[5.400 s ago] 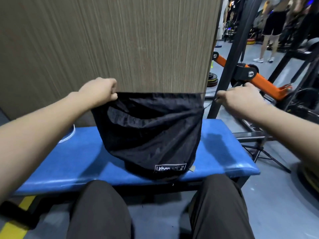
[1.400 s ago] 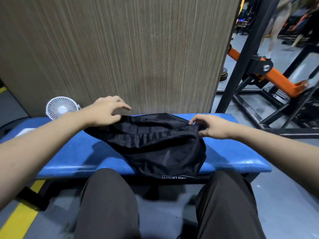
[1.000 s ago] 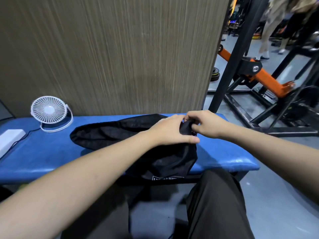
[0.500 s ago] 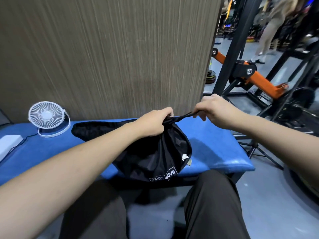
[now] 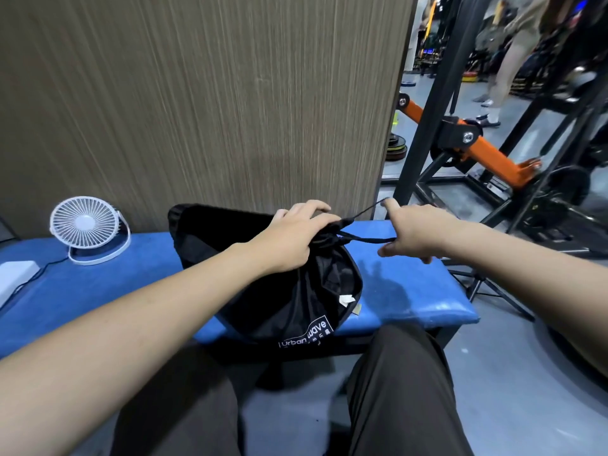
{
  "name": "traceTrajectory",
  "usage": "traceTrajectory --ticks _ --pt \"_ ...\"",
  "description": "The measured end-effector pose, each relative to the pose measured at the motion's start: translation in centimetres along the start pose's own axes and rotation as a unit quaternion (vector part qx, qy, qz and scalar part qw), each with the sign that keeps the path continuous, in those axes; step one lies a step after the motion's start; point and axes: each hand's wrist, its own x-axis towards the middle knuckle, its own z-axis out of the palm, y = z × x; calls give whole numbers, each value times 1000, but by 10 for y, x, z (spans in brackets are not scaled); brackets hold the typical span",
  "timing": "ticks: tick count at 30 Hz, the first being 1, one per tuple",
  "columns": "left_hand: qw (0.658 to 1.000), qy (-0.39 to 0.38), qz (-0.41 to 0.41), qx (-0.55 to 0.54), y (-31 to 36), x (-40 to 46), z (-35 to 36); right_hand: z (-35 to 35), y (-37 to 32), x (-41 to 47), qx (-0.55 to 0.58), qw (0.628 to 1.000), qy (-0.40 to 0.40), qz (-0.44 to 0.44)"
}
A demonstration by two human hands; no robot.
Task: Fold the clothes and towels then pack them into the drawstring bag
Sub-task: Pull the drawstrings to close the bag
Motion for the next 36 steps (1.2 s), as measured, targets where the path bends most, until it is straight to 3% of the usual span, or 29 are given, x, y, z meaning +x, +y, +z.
traceTrajectory --ticks 6,9,13,17,21,24,29,33,34,36 --pt "998 -10 -38 -55 -5 0 3 -11 -5 3 156 979 94 -88" --pt "997 -21 -66 -37 -10 2 6 -9 -4 8 181 974 109 -80" --pt "996 -23 -87 -15 -17 -1 10 -10 1 10 113 987 77 -87" --pt "996 -12 -91 -20 -22 -3 8 -12 6 8 184 971 -5 -156" --pt "996 -3 -87 -17 -27 -5 5 -4 8 6 205 962 2 -183" --pt "997 -2 -82 0 -30 -8 8 -3 10 4 348 917 67 -182" --pt "997 -4 -76 21 -27 -8 13 0 12 5 454 867 127 -165" --pt "996 -5 -75 41 -25 -8 13 -5 8 3 647 740 49 -178" --pt "996 -9 -76 42 -25 -8 13 -6 9 3 659 732 26 -173" --pt "996 -18 -79 46 -28 -10 12 -8 13 4 608 777 -3 -162"
